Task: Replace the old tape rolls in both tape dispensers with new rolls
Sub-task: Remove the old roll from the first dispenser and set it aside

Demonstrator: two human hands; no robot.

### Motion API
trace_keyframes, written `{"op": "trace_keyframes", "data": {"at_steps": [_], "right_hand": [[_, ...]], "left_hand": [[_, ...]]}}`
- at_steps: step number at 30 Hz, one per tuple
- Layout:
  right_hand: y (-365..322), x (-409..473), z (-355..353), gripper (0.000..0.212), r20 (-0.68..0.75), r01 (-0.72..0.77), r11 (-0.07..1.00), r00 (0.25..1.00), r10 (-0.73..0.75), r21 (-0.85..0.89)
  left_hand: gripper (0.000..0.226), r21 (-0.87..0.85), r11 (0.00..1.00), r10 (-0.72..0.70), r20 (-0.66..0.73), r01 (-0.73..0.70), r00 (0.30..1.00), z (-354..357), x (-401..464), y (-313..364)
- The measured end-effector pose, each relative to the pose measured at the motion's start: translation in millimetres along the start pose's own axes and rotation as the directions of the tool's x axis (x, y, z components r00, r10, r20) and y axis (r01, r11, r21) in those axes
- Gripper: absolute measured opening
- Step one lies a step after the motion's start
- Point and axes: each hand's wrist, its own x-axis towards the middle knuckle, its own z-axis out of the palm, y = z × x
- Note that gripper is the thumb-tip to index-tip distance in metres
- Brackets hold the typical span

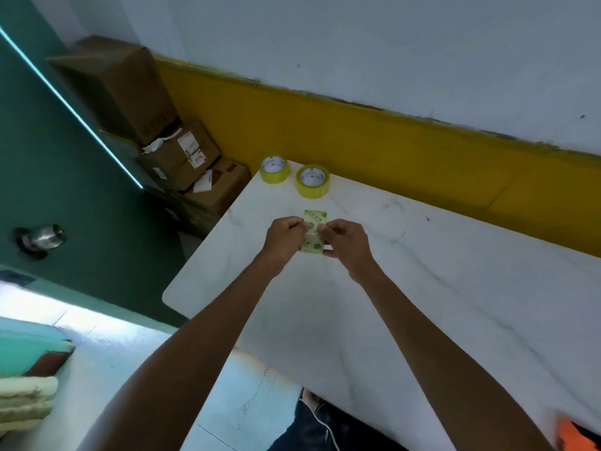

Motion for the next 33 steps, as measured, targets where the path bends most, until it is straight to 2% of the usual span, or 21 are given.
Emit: {"op": "trace_keyframes", "data": {"at_steps": [7, 10, 17, 23, 26, 29, 31, 33], "right_hand": [[-9, 58, -16, 0.018, -0.124, -0.062, 0.998, 0.99, 0.063, 0.013], [-7, 76, -25, 0.019, -0.186, -0.107, 0.994, 0.977, 0.108, 0.015], [6, 121, -41, 0.015, -0.325, -0.192, 0.98, 0.925, 0.198, 0.049], [11, 163, -44, 0.021, -0.382, -0.242, 0.97, 0.896, 0.227, 0.008], [14, 182, -48, 0.023, -0.395, -0.26, 0.965, 0.888, 0.235, -0.012], [22, 197, -54, 0.027, -0.382, -0.313, 0.946, 0.887, 0.258, -0.087], [32, 203, -58, 0.036, -0.407, -0.348, 0.934, 0.868, 0.286, -0.086], [40, 206, -60, 0.047, -0.486, -0.35, 0.937, 0.819, 0.305, -0.001]], "left_hand": [[0.025, 0.073, 0.997, -0.021, 0.133, 0.011, 0.991, 23, 60, 25], [0.014, 0.111, 0.994, -0.005, 0.239, -0.022, 0.971, 34, 84, 29], [0.012, 0.181, 0.982, -0.026, 0.389, -0.049, 0.921, 70, 146, 30], [0.01, 0.202, 0.976, -0.014, 0.423, -0.08, 0.906, 91, 194, 26], [0.007, 0.25, 0.953, 0.05, 0.421, -0.169, 0.906, 99, 217, 19], [0.021, 0.345, 0.862, 0.19, 0.46, -0.372, 0.868, 108, 237, 15], [0.02, 0.44, 0.722, 0.276, 0.524, -0.534, 0.806, 118, 243, 15], [0.013, 0.51, 0.54, 0.314, 0.616, -0.669, 0.723, 129, 247, 12]]}}
